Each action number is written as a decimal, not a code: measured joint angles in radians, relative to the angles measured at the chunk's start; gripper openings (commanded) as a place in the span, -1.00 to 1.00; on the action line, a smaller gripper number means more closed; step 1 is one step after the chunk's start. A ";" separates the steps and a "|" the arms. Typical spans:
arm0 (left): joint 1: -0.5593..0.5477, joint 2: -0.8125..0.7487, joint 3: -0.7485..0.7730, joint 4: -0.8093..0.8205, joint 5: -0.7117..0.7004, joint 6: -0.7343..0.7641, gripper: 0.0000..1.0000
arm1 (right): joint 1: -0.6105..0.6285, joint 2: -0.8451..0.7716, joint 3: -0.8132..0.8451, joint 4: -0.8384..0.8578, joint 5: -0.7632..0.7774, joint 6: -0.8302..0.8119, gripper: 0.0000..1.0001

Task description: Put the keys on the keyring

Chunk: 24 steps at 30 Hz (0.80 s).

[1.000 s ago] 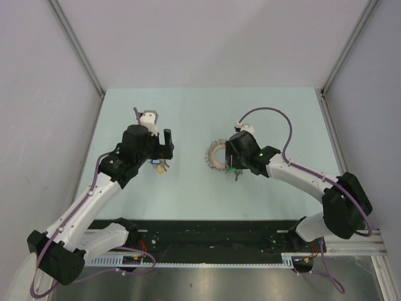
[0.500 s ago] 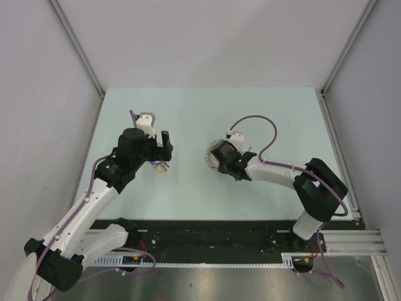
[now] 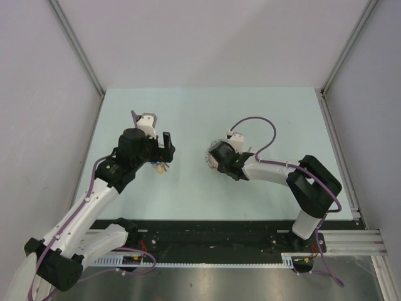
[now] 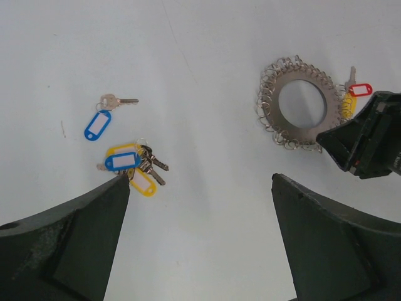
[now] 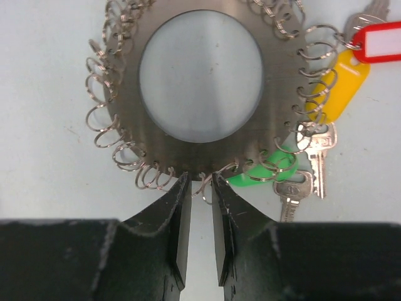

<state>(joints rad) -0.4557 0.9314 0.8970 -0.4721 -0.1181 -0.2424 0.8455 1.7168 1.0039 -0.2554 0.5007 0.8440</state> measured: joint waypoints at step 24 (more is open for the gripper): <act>-0.323 0.410 0.052 0.217 0.180 -0.083 0.36 | -0.340 -0.687 -0.349 0.127 -0.299 -0.331 0.37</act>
<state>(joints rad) -0.7784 1.3411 0.9489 -0.2554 0.0620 -0.3256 0.5053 1.0302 0.6544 -0.1284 0.2020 0.5133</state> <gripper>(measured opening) 0.785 0.610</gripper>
